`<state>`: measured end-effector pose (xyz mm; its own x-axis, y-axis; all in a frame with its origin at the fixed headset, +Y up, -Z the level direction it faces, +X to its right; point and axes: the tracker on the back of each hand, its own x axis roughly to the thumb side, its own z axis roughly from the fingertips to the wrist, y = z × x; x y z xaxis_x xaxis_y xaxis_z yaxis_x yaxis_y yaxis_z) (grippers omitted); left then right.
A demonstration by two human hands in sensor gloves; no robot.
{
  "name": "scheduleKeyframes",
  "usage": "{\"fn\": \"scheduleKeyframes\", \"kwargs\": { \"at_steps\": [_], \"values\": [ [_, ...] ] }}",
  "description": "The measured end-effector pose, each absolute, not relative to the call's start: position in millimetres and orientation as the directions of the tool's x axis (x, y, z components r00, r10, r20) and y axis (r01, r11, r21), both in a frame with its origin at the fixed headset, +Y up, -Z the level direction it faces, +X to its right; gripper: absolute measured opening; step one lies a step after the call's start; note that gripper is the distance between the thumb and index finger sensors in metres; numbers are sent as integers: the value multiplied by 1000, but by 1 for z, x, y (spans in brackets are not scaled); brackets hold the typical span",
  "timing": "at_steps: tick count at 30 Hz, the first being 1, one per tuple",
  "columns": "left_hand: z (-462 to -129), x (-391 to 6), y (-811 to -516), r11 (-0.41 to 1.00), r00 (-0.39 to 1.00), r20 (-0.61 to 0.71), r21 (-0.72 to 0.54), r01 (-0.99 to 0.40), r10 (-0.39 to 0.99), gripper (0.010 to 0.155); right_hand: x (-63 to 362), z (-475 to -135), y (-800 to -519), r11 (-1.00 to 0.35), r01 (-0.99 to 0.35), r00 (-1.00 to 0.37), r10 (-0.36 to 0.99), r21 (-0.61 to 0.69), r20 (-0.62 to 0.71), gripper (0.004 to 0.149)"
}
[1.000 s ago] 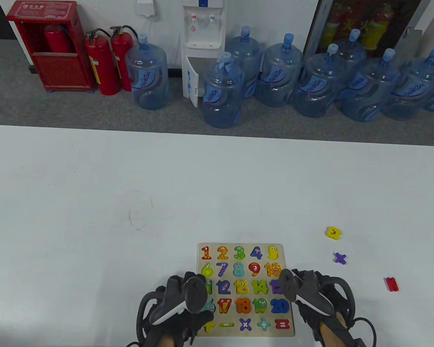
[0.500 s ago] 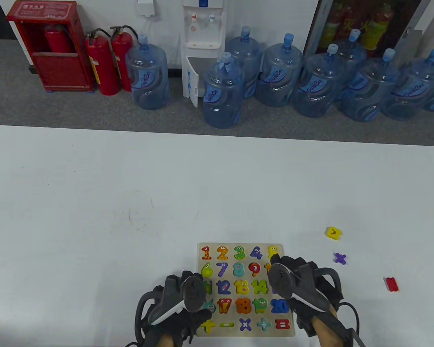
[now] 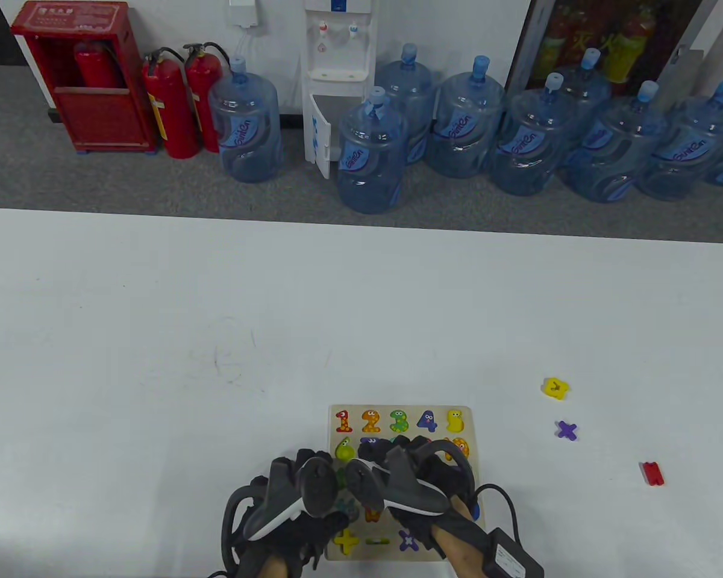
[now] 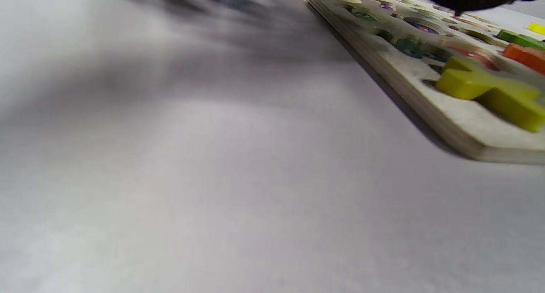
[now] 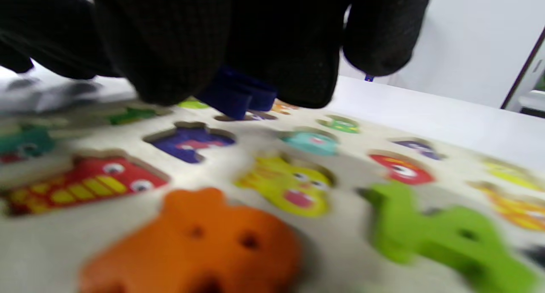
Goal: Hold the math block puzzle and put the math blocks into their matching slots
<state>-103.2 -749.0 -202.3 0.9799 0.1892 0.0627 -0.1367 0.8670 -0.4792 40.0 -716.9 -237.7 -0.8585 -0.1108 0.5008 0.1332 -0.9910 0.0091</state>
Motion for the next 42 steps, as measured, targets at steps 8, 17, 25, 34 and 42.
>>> {"fn": "scheduleKeyframes", "kwargs": {
  "at_steps": [8,17,25,34,42],
  "values": [
    [-201,-105,-749,860,981,40,-488,-145,188,86,23,-238,-728,-987,156,-853,-117,34,509,64],
    [-203,-106,-752,860,980,44,-489,-147,192,87,25,-243,-738,-988,151,-860,-120,24,497,68],
    [-203,-106,-752,860,980,51,-490,-144,193,86,62,-251,-721,-996,88,-901,-89,-22,424,66],
    [-203,-105,-751,859,980,53,-493,-140,191,86,215,-273,-713,-992,51,-999,-52,-111,2,59],
    [-203,-104,-752,856,981,53,-498,-137,188,86,302,-272,-735,-989,146,-966,-148,24,-210,65]
  ]
}}
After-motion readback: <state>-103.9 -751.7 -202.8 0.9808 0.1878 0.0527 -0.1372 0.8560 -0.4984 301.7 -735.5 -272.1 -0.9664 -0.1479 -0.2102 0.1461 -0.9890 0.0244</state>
